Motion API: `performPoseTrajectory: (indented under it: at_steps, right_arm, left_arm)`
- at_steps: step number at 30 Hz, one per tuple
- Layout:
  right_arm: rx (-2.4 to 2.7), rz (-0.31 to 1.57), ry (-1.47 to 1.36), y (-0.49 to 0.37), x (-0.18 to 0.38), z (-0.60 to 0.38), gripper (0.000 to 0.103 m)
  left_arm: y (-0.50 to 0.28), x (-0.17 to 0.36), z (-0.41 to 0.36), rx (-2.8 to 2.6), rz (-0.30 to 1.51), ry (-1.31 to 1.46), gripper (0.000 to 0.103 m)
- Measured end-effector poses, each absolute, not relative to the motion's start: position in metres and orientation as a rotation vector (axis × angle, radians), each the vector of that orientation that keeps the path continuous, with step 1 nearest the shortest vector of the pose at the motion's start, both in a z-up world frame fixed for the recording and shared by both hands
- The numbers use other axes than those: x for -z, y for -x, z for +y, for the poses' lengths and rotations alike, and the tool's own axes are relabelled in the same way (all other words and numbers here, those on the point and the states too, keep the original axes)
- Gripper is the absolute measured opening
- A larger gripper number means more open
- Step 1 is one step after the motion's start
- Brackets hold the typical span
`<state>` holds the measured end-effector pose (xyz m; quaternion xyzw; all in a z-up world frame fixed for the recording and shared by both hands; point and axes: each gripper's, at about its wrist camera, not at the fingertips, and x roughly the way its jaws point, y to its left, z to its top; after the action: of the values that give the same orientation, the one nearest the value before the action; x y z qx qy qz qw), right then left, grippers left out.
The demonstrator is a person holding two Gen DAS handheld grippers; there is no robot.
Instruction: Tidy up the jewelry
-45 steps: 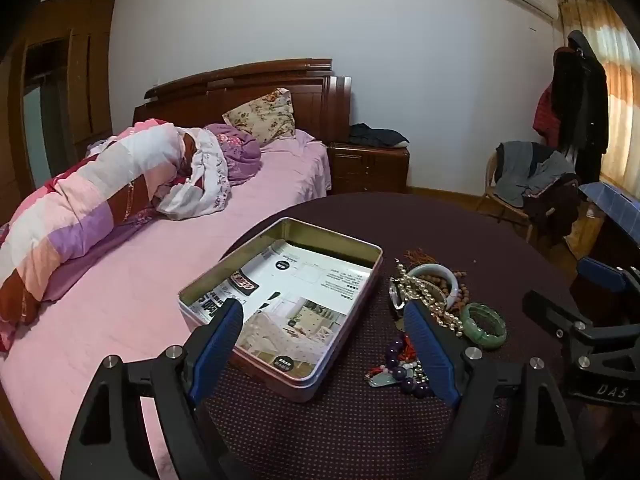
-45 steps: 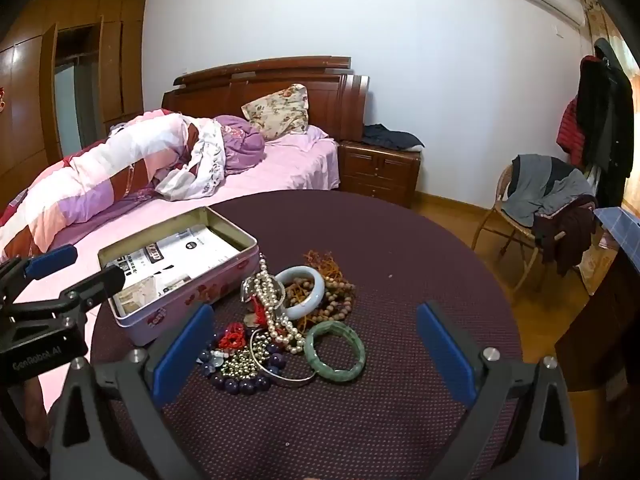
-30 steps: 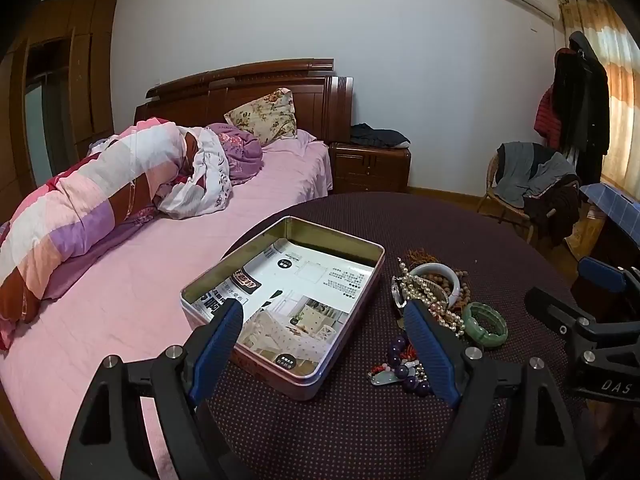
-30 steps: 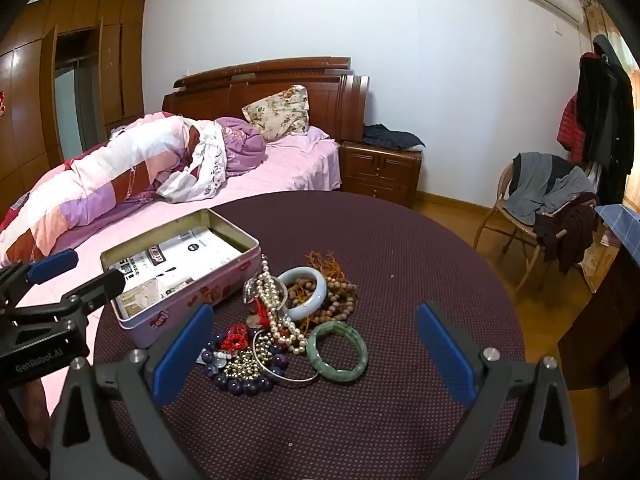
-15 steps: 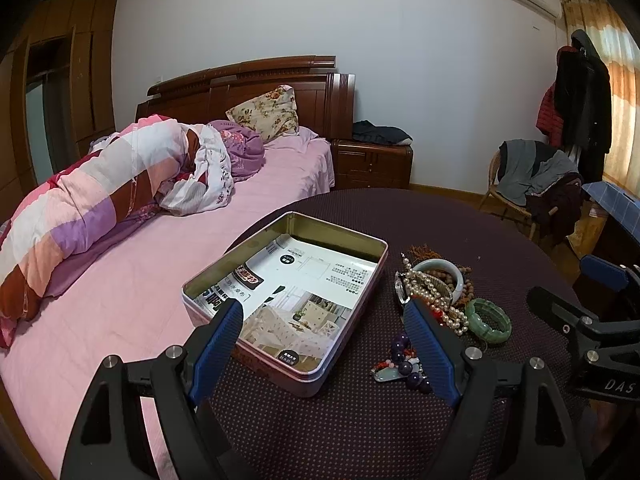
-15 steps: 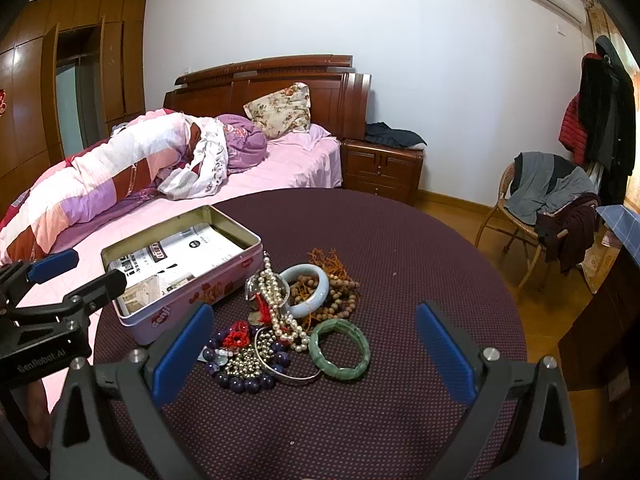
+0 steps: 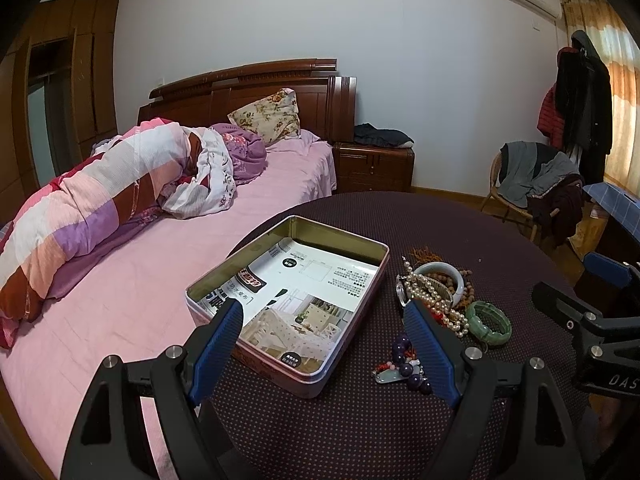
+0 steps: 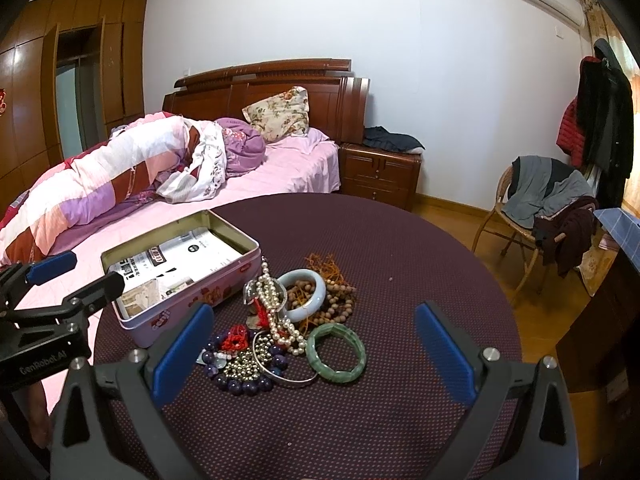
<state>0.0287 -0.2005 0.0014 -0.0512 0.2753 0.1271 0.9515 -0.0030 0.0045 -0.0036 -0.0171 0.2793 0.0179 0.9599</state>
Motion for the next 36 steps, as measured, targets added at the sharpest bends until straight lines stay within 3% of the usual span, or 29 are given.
performPoseTrajectory:
  at_steps: [36]
  right_arm:
    - [-0.258,0.565,0.106,-0.0309,0.0004,-0.2024,0.102]
  left_arm:
    - [0.0043,0.0014,0.0081,-0.041,0.570,0.037,0.083]
